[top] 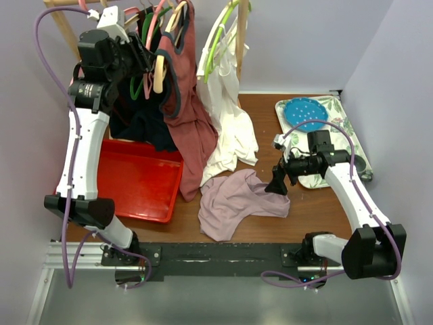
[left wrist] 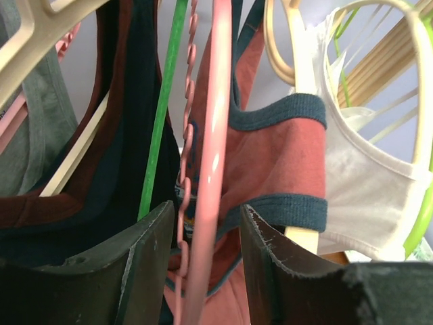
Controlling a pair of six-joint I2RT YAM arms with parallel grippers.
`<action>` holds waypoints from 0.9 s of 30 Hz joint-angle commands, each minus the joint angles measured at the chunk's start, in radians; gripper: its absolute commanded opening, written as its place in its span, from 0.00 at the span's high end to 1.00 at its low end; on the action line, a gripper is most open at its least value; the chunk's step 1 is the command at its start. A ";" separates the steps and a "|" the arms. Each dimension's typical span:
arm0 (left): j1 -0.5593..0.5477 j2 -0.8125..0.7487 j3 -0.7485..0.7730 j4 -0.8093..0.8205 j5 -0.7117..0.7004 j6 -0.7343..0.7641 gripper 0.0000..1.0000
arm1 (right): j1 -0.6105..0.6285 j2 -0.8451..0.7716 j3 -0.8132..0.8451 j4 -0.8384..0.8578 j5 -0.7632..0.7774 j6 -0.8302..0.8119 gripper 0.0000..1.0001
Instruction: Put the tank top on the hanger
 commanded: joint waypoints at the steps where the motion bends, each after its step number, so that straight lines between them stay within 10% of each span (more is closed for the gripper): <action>1: 0.011 0.001 -0.015 0.006 -0.008 0.051 0.51 | -0.007 0.009 0.016 -0.009 -0.040 -0.019 0.01; 10: 0.009 -0.002 -0.049 0.031 0.038 0.115 0.57 | -0.008 0.017 0.017 -0.014 -0.045 -0.025 0.01; 16: 0.009 -0.032 -0.089 0.123 0.052 0.167 1.00 | -0.010 0.018 0.019 -0.020 -0.048 -0.027 0.01; 27: 0.000 -0.104 -0.129 0.270 0.073 0.155 1.00 | -0.014 0.025 0.019 -0.023 -0.053 -0.031 0.01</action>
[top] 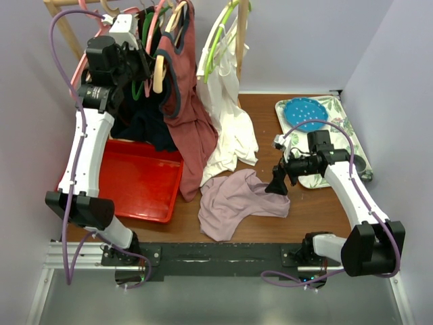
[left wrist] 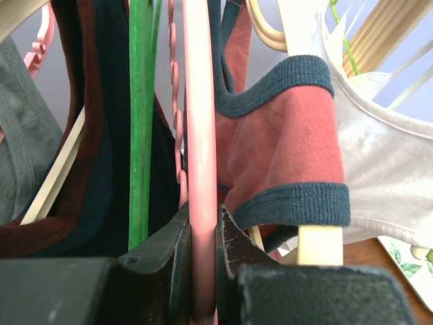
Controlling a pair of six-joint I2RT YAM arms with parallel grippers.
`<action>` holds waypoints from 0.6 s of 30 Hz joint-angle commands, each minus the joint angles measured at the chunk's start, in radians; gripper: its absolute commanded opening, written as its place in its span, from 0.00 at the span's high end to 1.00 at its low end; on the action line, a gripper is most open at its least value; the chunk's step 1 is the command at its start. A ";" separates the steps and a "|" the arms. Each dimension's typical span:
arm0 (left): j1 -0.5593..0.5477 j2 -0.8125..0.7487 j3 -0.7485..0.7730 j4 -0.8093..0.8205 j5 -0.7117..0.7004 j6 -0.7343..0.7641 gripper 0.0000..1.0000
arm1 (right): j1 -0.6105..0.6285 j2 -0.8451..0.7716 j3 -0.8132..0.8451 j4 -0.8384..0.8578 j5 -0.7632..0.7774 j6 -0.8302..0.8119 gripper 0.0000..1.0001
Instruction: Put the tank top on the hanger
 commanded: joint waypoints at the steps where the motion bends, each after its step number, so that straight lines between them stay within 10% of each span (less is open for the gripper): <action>1: 0.000 -0.101 -0.008 0.153 -0.005 0.014 1.00 | -0.006 0.005 0.020 -0.011 -0.038 -0.018 0.01; 18: 0.002 -0.314 -0.184 0.172 -0.051 0.019 1.00 | -0.011 0.012 0.022 -0.015 -0.038 -0.021 0.01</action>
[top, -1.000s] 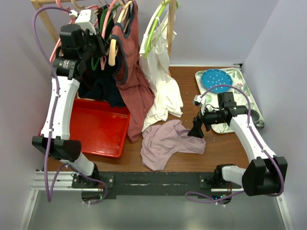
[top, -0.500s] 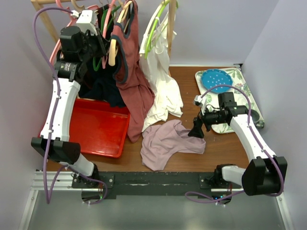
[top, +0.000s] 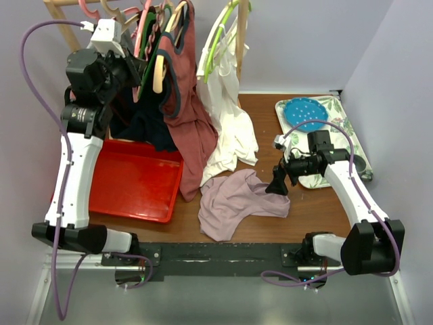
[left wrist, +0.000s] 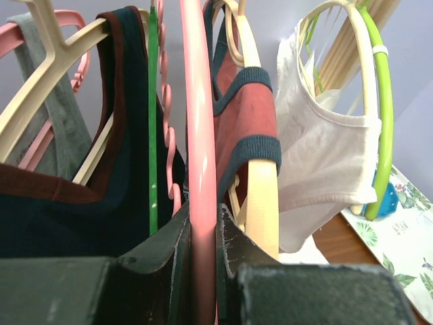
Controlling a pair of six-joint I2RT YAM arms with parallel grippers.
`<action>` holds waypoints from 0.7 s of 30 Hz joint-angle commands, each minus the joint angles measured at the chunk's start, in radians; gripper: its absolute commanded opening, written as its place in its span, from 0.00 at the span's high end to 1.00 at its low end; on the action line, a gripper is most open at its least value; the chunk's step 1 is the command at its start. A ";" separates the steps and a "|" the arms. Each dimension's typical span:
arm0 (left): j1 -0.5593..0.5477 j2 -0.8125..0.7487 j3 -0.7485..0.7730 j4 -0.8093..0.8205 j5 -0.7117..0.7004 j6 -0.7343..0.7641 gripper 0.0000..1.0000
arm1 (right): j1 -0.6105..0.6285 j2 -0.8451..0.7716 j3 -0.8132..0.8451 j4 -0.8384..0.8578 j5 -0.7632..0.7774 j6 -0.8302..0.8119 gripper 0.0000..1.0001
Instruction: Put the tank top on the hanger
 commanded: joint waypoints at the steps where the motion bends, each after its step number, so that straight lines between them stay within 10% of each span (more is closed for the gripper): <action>1: 0.002 -0.113 -0.044 0.099 -0.022 0.019 1.00 | -0.007 0.002 0.022 -0.005 -0.037 -0.017 0.01; 21: 0.001 -0.552 -0.295 0.018 -0.103 -0.026 1.00 | -0.008 0.015 0.025 -0.008 -0.036 -0.022 0.01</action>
